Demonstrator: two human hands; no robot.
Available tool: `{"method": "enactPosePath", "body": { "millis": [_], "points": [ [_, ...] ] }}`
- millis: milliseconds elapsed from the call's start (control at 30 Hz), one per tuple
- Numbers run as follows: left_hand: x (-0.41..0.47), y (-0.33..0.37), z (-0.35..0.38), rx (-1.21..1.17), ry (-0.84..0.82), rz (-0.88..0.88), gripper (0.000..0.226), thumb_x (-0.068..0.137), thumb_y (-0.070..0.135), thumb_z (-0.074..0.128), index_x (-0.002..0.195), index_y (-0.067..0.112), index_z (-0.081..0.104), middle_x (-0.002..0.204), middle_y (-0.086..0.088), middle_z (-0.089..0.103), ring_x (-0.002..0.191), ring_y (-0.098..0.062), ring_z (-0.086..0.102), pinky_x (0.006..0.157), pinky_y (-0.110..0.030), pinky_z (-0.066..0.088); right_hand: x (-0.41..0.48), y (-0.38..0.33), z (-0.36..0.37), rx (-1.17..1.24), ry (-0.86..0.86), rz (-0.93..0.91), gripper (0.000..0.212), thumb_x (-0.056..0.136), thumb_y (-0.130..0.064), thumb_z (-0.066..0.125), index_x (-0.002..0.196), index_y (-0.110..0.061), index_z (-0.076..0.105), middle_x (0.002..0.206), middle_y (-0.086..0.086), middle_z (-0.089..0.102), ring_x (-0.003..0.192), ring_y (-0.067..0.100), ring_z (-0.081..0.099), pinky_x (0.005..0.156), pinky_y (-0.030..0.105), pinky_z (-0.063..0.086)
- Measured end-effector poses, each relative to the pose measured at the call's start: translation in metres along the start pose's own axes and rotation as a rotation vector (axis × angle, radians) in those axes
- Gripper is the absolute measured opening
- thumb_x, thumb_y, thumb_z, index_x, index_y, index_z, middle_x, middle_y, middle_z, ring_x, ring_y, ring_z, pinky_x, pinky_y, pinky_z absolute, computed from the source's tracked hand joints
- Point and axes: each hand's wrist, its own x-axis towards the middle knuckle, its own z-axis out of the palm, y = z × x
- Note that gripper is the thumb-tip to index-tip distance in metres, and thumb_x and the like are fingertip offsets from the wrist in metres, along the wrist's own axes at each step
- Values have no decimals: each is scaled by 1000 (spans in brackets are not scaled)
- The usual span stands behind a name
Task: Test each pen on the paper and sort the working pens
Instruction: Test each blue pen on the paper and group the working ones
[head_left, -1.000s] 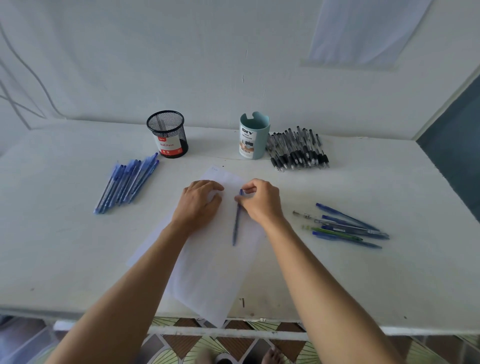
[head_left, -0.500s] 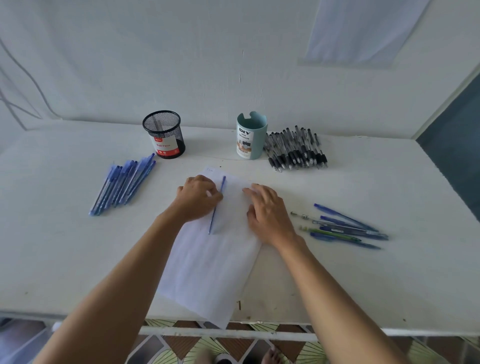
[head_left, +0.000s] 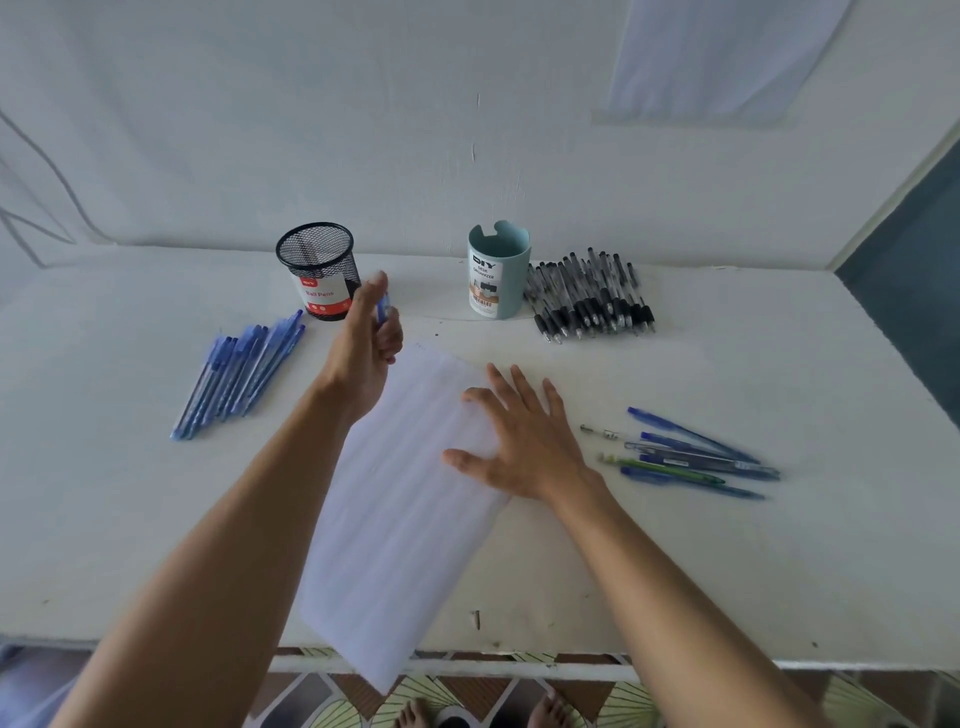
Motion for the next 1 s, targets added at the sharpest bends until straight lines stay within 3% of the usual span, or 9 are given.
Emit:
{"method": "enactPosePath", "body": {
  "millis": [67, 167, 300, 400, 467, 633, 767, 867, 1000],
  "points": [
    [3, -1, 2, -92, 38, 33, 40, 78, 41, 41, 43, 28, 27, 47, 7, 20, 53, -13, 16, 60, -34, 15, 1, 0, -1, -6, -14, 6, 76, 81, -82, 42, 143, -41, 29, 167, -6, 4, 153, 21, -6, 121, 53, -8],
    [9, -5, -1, -193, -1, 52, 48, 89, 45, 40, 46, 23, 42, 56, 3, 29, 57, -14, 22, 59, -29, 23, 4, -1, -4, 9, -25, 13, 77, 79, -82, 46, 141, -40, 31, 167, -4, 7, 153, 22, -7, 120, 56, -8],
    [30, -24, -8, 26, 43, 226, 44, 105, 31, 46, 75, 15, 73, 65, -1, 48, 62, -10, 42, 61, -24, 33, 9, -3, -4, -27, -54, -29, 85, 75, -86, 38, 148, -44, 21, 167, -7, 3, 153, 22, -9, 119, 59, -10],
    [44, -32, -17, 112, 124, 177, 65, 103, 55, 27, 94, 12, 75, 80, -4, 65, 72, -15, 57, 68, -28, 46, 11, -1, -4, -60, -73, -54, 89, 75, -87, 28, 153, -47, 14, 167, -9, 0, 154, 22, -9, 119, 58, -11],
    [49, -35, -21, 176, 147, 180, 71, 100, 60, 22, 91, 9, 71, 71, -4, 63, 63, -18, 58, 59, -29, 46, 11, -1, -5, -44, -54, -57, 84, 80, -86, 31, 153, -48, 15, 167, -9, 2, 154, 22, -7, 119, 58, -9],
    [61, -45, -28, 399, 238, 216, 23, 89, 13, 74, 73, 17, 59, 61, 5, 68, 62, -19, 69, 63, -32, 58, 11, -4, -3, -50, -13, -57, 78, 83, -83, 37, 151, -49, 19, 167, -9, 6, 154, 23, -3, 119, 59, -6],
    [61, -44, -21, 459, 409, 232, 12, 72, -2, 59, 65, 2, 51, 54, -8, 55, 46, -14, 53, 42, -22, 38, 12, -3, -3, -52, -11, -63, 79, 82, -84, 36, 150, -49, 20, 167, -8, 6, 154, 24, -3, 119, 60, -7],
    [61, -47, -22, 555, 477, 264, 13, 60, 3, 50, 63, -3, 39, 54, -4, 34, 54, -15, 30, 50, -29, 23, 12, -3, -1, -50, 5, -65, 79, 81, -84, 38, 149, -48, 21, 167, -7, 8, 154, 26, -1, 118, 61, -6],
    [62, -49, -25, 614, 426, 275, 16, 62, -4, 49, 64, -2, 33, 60, -7, 27, 58, -16, 27, 51, -28, 19, 12, -4, -1, -53, 11, -62, 80, 80, -84, 38, 149, -48, 21, 167, -7, 8, 154, 26, -1, 118, 61, -7]
  ]
}}
